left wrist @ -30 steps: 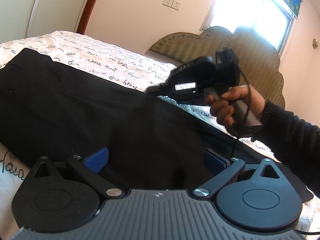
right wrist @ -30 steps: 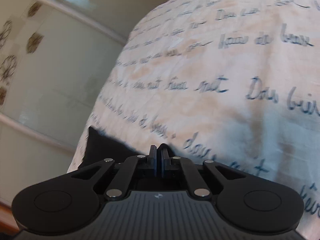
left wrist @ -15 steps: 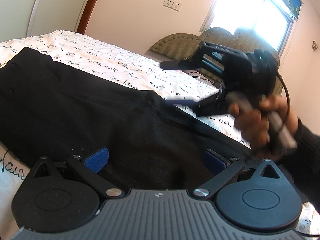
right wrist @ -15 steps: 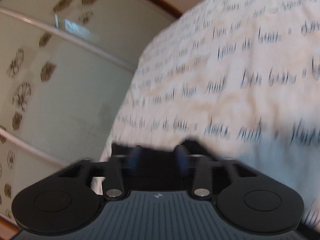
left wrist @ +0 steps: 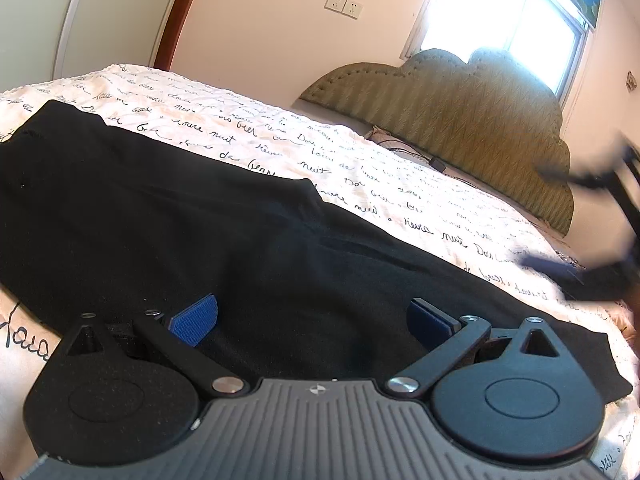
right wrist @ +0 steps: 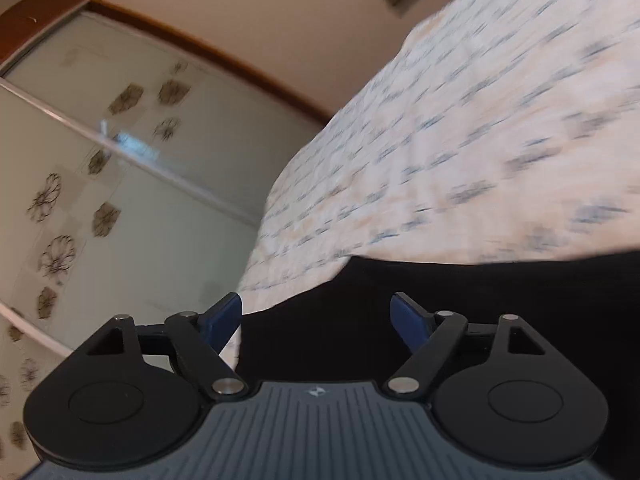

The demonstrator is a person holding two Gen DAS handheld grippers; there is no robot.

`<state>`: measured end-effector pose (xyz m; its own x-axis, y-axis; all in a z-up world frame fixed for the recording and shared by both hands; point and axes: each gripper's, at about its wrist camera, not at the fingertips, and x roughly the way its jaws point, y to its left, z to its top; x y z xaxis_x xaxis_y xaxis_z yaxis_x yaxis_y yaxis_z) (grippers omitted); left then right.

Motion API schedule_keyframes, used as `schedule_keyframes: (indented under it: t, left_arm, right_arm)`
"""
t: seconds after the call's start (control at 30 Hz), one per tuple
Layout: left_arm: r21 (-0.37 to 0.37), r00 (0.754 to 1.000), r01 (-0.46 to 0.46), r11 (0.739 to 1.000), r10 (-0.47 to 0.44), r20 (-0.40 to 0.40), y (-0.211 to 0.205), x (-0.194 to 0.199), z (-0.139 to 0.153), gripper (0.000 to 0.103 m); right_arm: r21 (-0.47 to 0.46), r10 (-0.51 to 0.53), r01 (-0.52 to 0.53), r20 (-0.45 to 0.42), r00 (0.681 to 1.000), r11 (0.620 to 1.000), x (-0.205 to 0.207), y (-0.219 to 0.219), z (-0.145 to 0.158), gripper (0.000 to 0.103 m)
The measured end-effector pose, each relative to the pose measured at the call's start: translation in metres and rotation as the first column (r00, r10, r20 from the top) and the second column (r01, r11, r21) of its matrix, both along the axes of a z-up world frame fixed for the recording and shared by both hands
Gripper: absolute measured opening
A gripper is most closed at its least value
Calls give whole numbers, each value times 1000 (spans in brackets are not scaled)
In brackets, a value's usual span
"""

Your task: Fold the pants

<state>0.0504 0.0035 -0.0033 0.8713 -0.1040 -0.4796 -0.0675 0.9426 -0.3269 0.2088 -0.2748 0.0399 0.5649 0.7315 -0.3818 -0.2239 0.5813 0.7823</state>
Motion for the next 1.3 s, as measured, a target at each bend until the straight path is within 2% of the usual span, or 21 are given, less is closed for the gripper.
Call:
schedule_keyframes:
  t: [0.07, 0.13, 0.27, 0.33, 0.47, 0.63, 0.73, 1.0, 1.1, 1.2, 1.3]
  left_arm:
    - [7, 1000, -1, 1000, 1, -2, -1, 1, 0, 102]
    - [13, 1000, -2, 1000, 2, -4, -2, 1, 0, 102]
    - [26, 1000, -4, 1000, 4, -8, -4, 1, 1, 102]
    - [33, 1000, -4, 999, 5, -10, -4, 2, 0, 102]
    - [44, 1000, -6, 999, 7, -12, -5, 2, 0, 102]
    - [46, 1000, -8, 999, 9, -10, -6, 1, 0, 102]
    - [50, 1000, -8, 999, 9, -12, -6, 1, 0, 102]
    - [54, 1000, -8, 998, 9, -13, -6, 1, 1, 102]
    - [54, 1000, -8, 999, 9, -13, -6, 1, 1, 102]
    - [53, 1000, -8, 999, 9, -13, -6, 1, 1, 102]
    - [54, 1000, -8, 999, 8, -13, -6, 1, 0, 102]
  right_arm:
    - [-105, -117, 119, 31, 993, 987, -37, -30, -2, 82]
    - [-167, -233, 231, 11, 973, 959, -71, -65, -12, 82]
    - [-184, -417, 398, -76, 906, 899, -125, -127, -38, 82]
    - [-173, -489, 468, -101, 867, 866, -146, -144, -50, 82]
    - [-75, -535, 529, -110, 838, 845, -169, -155, -64, 81]
    - [25, -593, 600, -124, 795, 799, -168, -154, -70, 83]
    - [73, -599, 609, -119, 792, 790, -172, -156, -68, 83]
    - [120, -612, 633, -172, 772, 765, -166, -168, -79, 84]
    - [109, -637, 656, -168, 753, 747, -154, -170, -82, 84]
    - [144, -690, 710, -167, 704, 689, -151, -173, -88, 84]
    - [233, -754, 774, -188, 630, 589, -155, -180, -96, 84]
